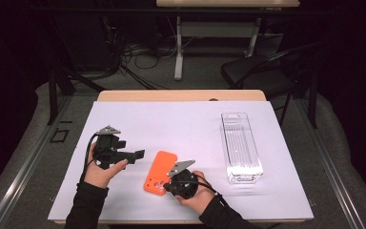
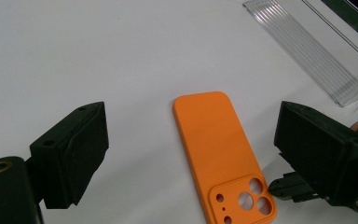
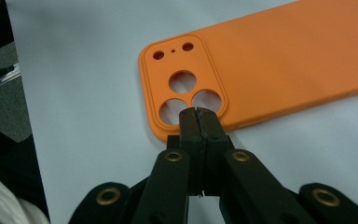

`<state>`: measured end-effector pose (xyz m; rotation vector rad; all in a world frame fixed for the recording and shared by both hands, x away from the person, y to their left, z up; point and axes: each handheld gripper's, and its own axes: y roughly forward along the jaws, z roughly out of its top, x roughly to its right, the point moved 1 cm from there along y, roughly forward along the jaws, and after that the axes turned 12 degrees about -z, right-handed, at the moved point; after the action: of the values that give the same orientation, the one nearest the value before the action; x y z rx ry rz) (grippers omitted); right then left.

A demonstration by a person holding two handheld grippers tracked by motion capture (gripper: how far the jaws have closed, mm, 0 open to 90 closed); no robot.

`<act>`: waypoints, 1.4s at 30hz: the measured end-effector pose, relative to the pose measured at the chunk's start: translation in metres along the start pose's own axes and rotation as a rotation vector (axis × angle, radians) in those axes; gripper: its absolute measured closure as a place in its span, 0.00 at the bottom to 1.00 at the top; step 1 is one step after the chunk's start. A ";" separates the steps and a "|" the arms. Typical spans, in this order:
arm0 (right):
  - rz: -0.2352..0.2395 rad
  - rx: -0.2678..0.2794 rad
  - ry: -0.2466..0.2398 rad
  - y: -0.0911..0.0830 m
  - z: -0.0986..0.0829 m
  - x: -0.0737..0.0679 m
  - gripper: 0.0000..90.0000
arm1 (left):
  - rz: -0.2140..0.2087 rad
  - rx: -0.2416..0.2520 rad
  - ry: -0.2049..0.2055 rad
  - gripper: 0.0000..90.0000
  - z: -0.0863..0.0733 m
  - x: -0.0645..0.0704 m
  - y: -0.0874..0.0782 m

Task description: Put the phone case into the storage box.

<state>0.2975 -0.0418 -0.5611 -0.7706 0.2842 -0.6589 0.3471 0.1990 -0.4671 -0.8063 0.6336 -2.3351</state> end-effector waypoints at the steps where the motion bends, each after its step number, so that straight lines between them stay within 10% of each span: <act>1: 0.000 0.003 -0.001 0.002 0.001 -0.001 1.00 | 0.000 0.001 -0.004 0.11 0.000 0.000 0.000; 18: -0.010 0.044 -0.002 0.019 0.016 -0.006 1.00 | 0.011 -0.006 -0.003 0.12 -0.001 -0.003 -0.002; 42: -0.087 0.162 0.013 -0.044 0.009 0.021 0.74 | -0.017 -0.058 -0.024 0.16 -0.002 -0.001 0.005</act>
<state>0.2979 -0.0739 -0.5233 -0.6268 0.2070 -0.7598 0.3481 0.1963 -0.4722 -0.8676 0.6892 -2.3278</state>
